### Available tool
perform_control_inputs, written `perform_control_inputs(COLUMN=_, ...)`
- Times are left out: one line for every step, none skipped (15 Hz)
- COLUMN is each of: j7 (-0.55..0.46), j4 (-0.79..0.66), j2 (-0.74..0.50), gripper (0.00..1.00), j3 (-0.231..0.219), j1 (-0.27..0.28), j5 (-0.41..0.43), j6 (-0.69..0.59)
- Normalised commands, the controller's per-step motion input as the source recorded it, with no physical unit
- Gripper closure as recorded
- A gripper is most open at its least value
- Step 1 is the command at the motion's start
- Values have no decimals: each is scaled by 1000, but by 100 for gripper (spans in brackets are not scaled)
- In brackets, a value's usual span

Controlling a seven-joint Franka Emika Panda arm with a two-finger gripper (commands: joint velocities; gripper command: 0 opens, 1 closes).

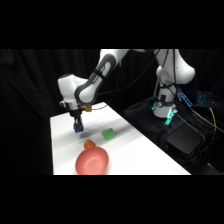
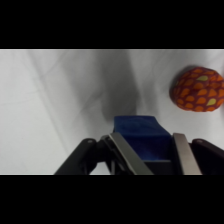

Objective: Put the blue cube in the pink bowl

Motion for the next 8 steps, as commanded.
perform_control_inputs(j7=-135, j4=-169, j2=-459, gripper=73, j3=-35, j1=44, j5=-71, j6=-386)
perform_control_inputs(j7=-121, j4=-135, j2=-423, gripper=73, j3=-40, j1=50, j5=-77, j6=-371)
perform_control_inputs(j7=-129, j4=-102, j2=-395, gripper=73, j3=-36, j1=44, j5=-69, j6=-359)
perform_control_inputs(j7=-122, j4=-79, j2=-365, gripper=73, j3=-41, j1=47, j5=-76, j6=-337)
perform_control_inputs(j7=-122, j4=-60, j2=-344, gripper=73, j3=-45, j1=46, j5=-80, j6=-321)
perform_control_inputs(j7=-104, j4=-46, j2=-327, gripper=73, j3=-55, j1=52, j5=-90, j6=-305)
perform_control_inputs(j7=-110, j4=-39, j2=-314, gripper=73, j3=-53, j1=54, j5=-92, j6=-292)
perform_control_inputs(j7=-99, j4=-36, j2=-296, gripper=73, j3=-55, j1=71, j5=-108, j6=-275)
